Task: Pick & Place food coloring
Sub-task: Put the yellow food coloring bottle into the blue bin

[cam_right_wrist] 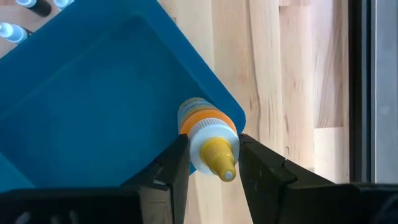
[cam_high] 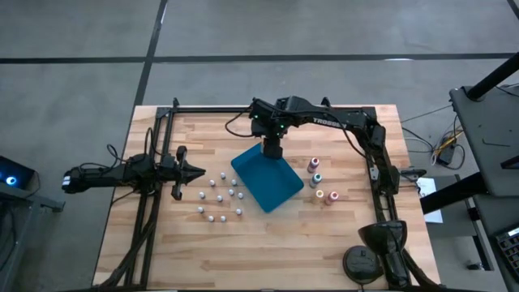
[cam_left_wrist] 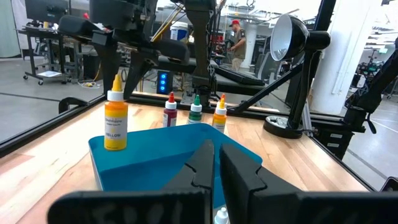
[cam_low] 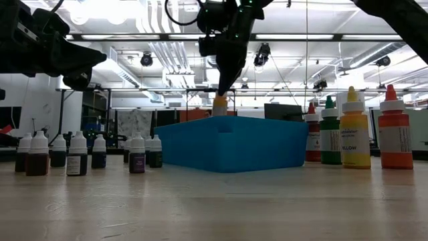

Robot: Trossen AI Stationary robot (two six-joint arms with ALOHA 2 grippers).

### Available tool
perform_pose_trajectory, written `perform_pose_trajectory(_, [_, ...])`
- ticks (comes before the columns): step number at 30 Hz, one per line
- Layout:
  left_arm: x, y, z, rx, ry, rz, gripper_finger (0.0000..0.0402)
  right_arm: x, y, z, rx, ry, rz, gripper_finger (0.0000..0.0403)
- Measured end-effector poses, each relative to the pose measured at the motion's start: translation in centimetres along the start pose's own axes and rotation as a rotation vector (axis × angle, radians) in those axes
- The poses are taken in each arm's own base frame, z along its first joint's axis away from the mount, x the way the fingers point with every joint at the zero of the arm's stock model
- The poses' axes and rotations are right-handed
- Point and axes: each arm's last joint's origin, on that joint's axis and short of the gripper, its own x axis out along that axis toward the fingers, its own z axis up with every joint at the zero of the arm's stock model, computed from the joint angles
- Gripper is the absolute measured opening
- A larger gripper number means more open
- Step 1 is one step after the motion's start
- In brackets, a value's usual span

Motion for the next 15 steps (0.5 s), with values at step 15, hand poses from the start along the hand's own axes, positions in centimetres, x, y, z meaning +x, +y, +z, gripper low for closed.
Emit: perform_pose_trajectory(15, [0.0,0.0,0.0,0.000,0.000,0.000,0.0000,1.9,0.1,-0.7,0.001,0.031,0.005,0.0107])
